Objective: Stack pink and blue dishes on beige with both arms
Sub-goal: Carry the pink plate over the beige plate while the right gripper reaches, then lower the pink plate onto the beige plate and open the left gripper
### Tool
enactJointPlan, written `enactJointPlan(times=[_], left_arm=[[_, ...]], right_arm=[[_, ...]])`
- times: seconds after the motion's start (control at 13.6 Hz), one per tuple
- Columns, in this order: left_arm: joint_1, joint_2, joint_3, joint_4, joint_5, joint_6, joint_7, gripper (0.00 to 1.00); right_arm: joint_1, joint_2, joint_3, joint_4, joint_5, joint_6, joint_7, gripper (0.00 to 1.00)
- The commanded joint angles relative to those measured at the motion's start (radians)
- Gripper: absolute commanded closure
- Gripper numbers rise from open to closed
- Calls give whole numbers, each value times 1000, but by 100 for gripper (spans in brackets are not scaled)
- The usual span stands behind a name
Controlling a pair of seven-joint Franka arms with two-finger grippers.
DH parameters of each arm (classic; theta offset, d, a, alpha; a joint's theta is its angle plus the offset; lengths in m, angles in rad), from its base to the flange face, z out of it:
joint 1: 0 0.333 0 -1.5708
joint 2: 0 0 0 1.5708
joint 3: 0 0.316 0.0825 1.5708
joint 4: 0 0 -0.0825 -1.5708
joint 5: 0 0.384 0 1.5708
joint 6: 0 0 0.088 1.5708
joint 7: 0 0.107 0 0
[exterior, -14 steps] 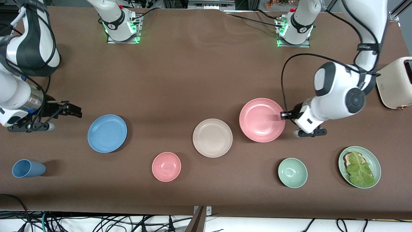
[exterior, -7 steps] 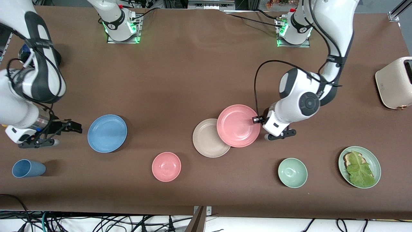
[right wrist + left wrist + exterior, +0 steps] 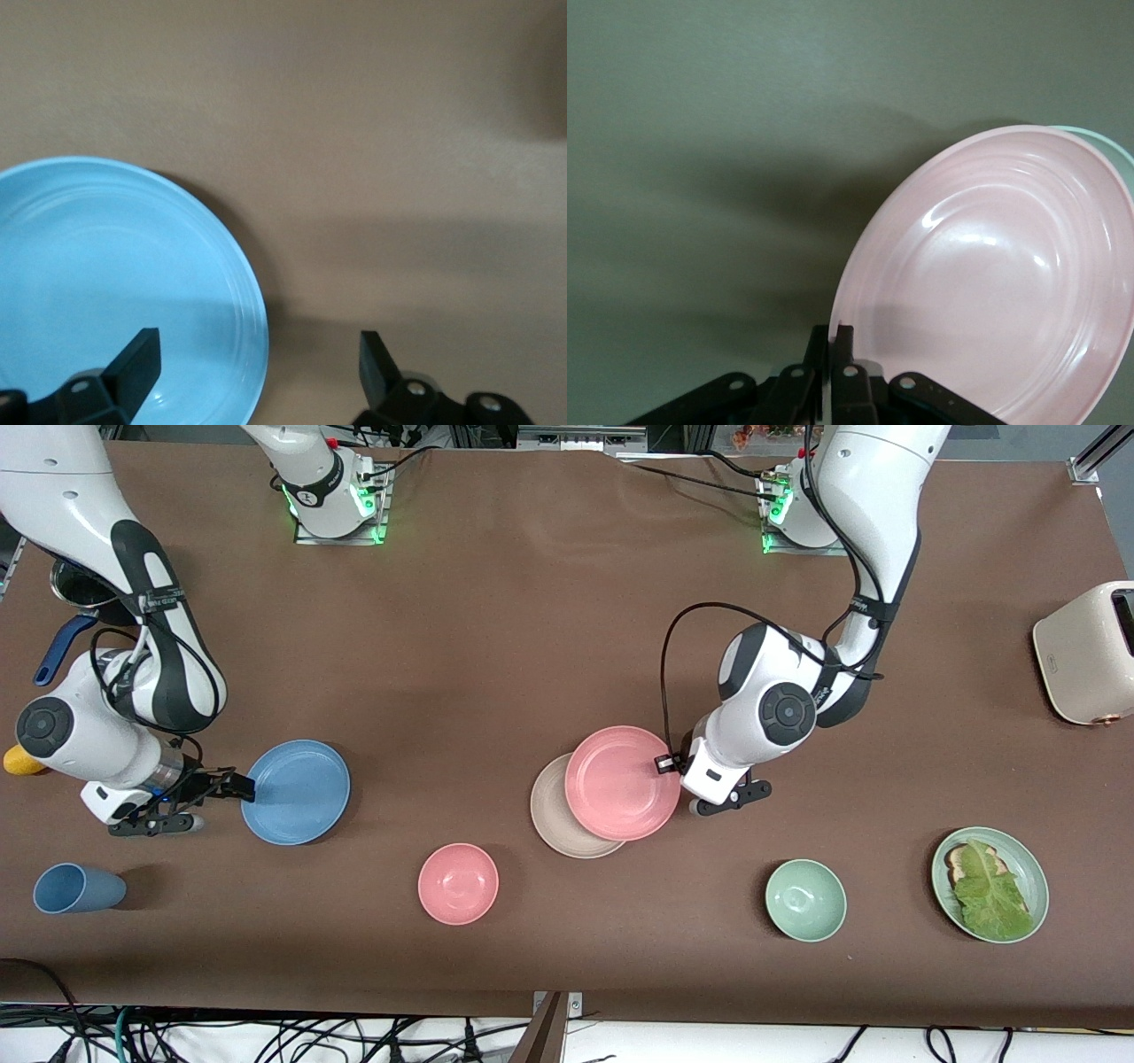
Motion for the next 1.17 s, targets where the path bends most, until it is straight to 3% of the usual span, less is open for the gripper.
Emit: enactJointPlan(times=[0.0, 0.37, 0.81, 1.1], left_arm=[[-46, 74, 13, 105, 21, -10, -71, 100], [-69, 103, 16, 136, 21, -10, -109, 100], [-94, 137, 23, 162, 71, -3, -158, 100], [-94, 151, 23, 165, 110, 11, -181, 100]], right_arm=[[-22, -19, 11, -79, 4, 54, -13, 2], [-28, -20, 11, -108, 4, 71, -15, 17], [-28, -19, 11, -114, 4, 70, -14, 54], [-28, -19, 11, -114, 4, 64, -3, 70]])
